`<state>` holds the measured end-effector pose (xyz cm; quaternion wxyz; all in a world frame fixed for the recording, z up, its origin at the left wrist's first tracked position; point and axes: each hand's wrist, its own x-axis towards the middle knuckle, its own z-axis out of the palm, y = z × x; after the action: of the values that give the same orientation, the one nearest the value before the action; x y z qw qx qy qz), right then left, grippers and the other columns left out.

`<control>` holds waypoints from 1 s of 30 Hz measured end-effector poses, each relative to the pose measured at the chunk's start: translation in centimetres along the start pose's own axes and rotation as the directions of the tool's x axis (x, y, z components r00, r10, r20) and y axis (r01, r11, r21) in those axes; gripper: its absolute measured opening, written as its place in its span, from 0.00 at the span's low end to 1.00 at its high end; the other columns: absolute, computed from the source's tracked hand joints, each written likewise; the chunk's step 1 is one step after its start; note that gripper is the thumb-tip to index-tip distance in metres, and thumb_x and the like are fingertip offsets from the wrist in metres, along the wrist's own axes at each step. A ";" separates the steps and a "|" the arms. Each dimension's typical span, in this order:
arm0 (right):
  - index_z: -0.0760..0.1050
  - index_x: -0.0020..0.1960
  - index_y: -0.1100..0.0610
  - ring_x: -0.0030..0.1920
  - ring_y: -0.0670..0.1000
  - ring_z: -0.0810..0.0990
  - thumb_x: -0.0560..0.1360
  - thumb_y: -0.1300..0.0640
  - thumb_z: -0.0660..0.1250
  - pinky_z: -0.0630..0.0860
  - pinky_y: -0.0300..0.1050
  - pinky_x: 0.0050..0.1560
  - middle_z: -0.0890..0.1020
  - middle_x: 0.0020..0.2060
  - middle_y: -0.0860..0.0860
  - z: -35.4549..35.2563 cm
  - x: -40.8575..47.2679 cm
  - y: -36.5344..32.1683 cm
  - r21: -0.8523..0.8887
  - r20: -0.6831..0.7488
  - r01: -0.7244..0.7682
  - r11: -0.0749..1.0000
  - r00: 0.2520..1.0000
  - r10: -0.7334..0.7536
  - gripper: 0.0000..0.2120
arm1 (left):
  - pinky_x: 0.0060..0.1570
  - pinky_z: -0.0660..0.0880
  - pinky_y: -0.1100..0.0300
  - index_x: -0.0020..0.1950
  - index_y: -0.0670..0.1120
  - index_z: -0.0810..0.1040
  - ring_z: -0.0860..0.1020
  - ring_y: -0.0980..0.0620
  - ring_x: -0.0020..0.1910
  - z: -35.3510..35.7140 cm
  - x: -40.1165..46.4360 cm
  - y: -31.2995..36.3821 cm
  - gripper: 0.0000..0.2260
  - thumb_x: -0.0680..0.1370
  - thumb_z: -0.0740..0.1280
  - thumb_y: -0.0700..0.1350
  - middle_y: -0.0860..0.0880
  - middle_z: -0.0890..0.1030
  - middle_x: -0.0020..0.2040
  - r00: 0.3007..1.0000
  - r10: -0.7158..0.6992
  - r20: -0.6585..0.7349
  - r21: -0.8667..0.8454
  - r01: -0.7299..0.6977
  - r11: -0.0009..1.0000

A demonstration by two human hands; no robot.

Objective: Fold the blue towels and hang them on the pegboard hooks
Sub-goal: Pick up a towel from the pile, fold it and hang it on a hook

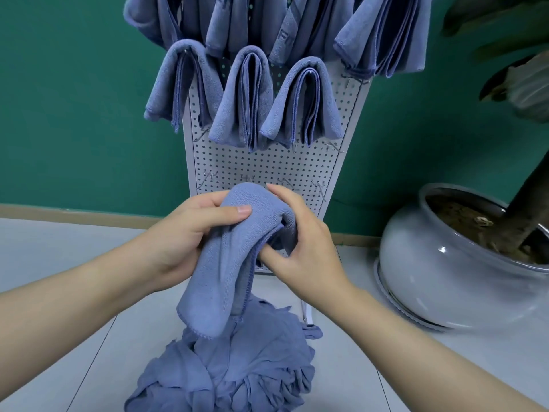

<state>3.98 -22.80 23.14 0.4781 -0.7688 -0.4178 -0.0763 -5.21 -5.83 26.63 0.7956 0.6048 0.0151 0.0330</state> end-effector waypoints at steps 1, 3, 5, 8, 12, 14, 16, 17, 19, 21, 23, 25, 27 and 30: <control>0.70 0.73 0.50 0.63 0.48 0.79 0.73 0.57 0.75 0.77 0.54 0.63 0.80 0.64 0.44 0.1 0.0 -0.1 -0.004 -0.020 0.006 1.000 1.000 -0.006 0.30 | 0.43 0.81 0.59 0.55 0.41 0.85 0.84 0.46 0.44 0.0 0.0 0.1 0.13 0.75 0.68 0.44 0.40 0.85 0.50 1.000 0.004 -0.003 0.021 -0.004 1.000; 0.72 0.71 0.51 0.62 0.48 0.80 0.72 0.55 0.73 0.77 0.53 0.62 0.81 0.62 0.44 0.2 0.1 -0.3 0.010 -0.055 0.003 1.000 0.998 -0.002 0.28 | 0.42 0.81 0.60 0.53 0.44 0.86 0.84 0.47 0.43 0.1 0.0 0.4 0.12 0.75 0.68 0.44 0.40 0.86 0.49 1.000 0.007 -0.003 0.072 -0.007 0.997; 0.73 0.71 0.52 0.63 0.47 0.79 0.71 0.55 0.71 0.77 0.51 0.63 0.81 0.62 0.45 0.2 0.1 -0.4 0.022 -0.092 0.003 1.000 0.996 -0.001 0.28 | 0.41 0.80 0.61 0.53 0.45 0.87 0.84 0.48 0.43 0.2 -0.1 0.5 0.11 0.75 0.68 0.45 0.41 0.86 0.49 1.000 0.004 0.008 0.100 -0.005 0.995; 0.76 0.67 0.53 0.60 0.47 0.80 0.70 0.65 0.70 0.78 0.50 0.60 0.83 0.59 0.45 0.3 0.2 -0.3 0.029 -0.128 0.044 0.999 0.991 -0.040 0.26 | 0.43 0.80 0.60 0.58 0.42 0.85 0.84 0.47 0.45 0.4 -0.2 0.2 0.13 0.76 0.70 0.45 0.39 0.86 0.52 1.000 -0.013 -0.002 0.113 0.013 0.994; 0.81 0.63 0.54 0.56 0.47 0.82 0.70 0.63 0.67 0.79 0.49 0.56 0.84 0.56 0.45 0.0 0.5 -0.5 0.015 -0.168 0.040 0.999 0.985 -0.037 0.22 | 0.48 0.79 0.55 0.56 0.44 0.82 0.84 0.50 0.45 0.9 -0.2 -0.2 0.16 0.74 0.76 0.52 0.43 0.87 0.50 0.984 0.040 -0.175 0.278 0.011 0.960; 0.82 0.58 0.53 0.52 0.47 0.82 0.68 0.57 0.65 0.79 0.49 0.53 0.85 0.51 0.43 -0.3 0.7 -0.6 -0.024 -0.177 -0.011 1.000 0.984 0.006 0.19 | 0.46 0.79 0.58 0.54 0.49 0.81 0.83 0.55 0.42 1.0 -0.4 -0.7 0.15 0.73 0.79 0.53 0.51 0.86 0.48 0.909 0.273 -0.316 0.540 -0.064 0.839; 0.83 0.53 0.50 0.46 0.47 0.82 0.67 0.54 0.65 0.79 0.50 0.49 0.85 0.45 0.42 -0.8 1.1 -0.7 -0.057 -0.178 -0.086 0.995 0.981 0.075 0.16 | 0.48 0.78 0.59 0.54 0.54 0.80 0.81 0.56 0.46 1.2 -0.9 -0.9 0.08 0.77 0.76 0.51 0.58 0.83 0.49 0.811 0.546 -0.210 0.807 -0.171 0.565; 0.83 0.51 0.49 0.44 0.47 0.81 0.67 0.52 0.64 0.79 0.50 0.48 0.85 0.43 0.42 -1.1 1.3 -0.7 -0.066 -0.180 -0.120 0.991 0.978 0.106 0.15 | 0.49 0.77 0.59 0.55 0.55 0.81 0.81 0.56 0.48 1.6 -1.2 -0.9 0.07 0.78 0.73 0.51 0.60 0.81 0.50 0.788 0.610 -0.086 0.875 -0.233 0.424; 0.82 0.49 0.48 0.44 0.48 0.81 0.66 0.50 0.64 0.79 0.50 0.48 0.84 0.42 0.42 -1.8 1.7 -0.9 -0.077 -0.186 -0.164 0.983 0.972 0.147 0.15 | 0.51 0.76 0.60 0.58 0.52 0.81 0.79 0.57 0.51 2.5 -1.5 -1.2 0.11 0.78 0.68 0.54 0.61 0.80 0.52 0.794 0.603 0.071 0.908 -0.302 0.291; 0.81 0.48 0.48 0.44 0.48 0.81 0.65 0.50 0.64 0.80 0.51 0.48 0.84 0.41 0.42 -2.4 2.1 -1.0 -0.079 -0.199 -0.196 0.977 0.964 0.177 0.14 | 0.53 0.75 0.59 0.61 0.51 0.79 0.78 0.57 0.53 3.5 -1.3 -1.4 0.18 0.76 0.67 0.58 0.58 0.78 0.54 0.831 0.549 0.084 0.926 -0.268 0.264; 0.81 0.47 0.47 0.44 0.47 0.82 0.65 0.49 0.65 0.80 0.51 0.49 0.84 0.41 0.41 -3.0 2.4 -1.0 -0.068 -0.214 -0.229 0.971 0.954 0.210 0.13 | 0.55 0.75 0.57 0.64 0.52 0.75 0.76 0.57 0.54 4.3 -0.6 -1.6 0.21 0.75 0.66 0.61 0.58 0.76 0.56 0.848 0.523 0.086 0.957 -0.216 0.194; 0.80 0.46 0.46 0.45 0.45 0.82 0.64 0.49 0.65 0.80 0.52 0.50 0.84 0.41 0.40 -3.6 2.8 -0.9 -0.052 -0.230 -0.256 0.965 0.944 0.237 0.11 | 0.53 0.75 0.53 0.62 0.52 0.73 0.75 0.53 0.54 4.9 0.5 -1.5 0.19 0.75 0.66 0.58 0.56 0.74 0.55 0.840 0.533 0.105 0.978 -0.185 0.100; 0.81 0.45 0.46 0.45 0.44 0.82 0.64 0.49 0.66 0.81 0.52 0.49 0.84 0.41 0.40 -4.2 3.1 -0.6 -0.032 -0.254 -0.264 0.964 0.935 0.248 0.11 | 0.49 0.74 0.53 0.59 0.51 0.72 0.74 0.51 0.52 5.6 1.8 -1.3 0.15 0.76 0.68 0.54 0.54 0.73 0.53 0.815 0.570 0.106 0.986 -0.160 0.044; 0.82 0.45 0.48 0.40 0.46 0.81 0.66 0.52 0.67 0.80 0.50 0.45 0.84 0.37 0.42 -5.3 3.7 -0.2 -0.012 -0.289 -0.261 0.965 0.925 0.247 0.10 | 0.42 0.71 0.54 0.55 0.49 0.73 0.73 0.51 0.49 6.9 3.7 -0.4 0.11 0.77 0.69 0.50 0.53 0.73 0.49 0.780 0.618 0.093 0.992 -0.126 0.010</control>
<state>7.69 -24.91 27.97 0.5196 -0.8091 -0.2395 -0.1342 -1.02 -12.32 28.17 0.1404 0.9284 0.0181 0.3437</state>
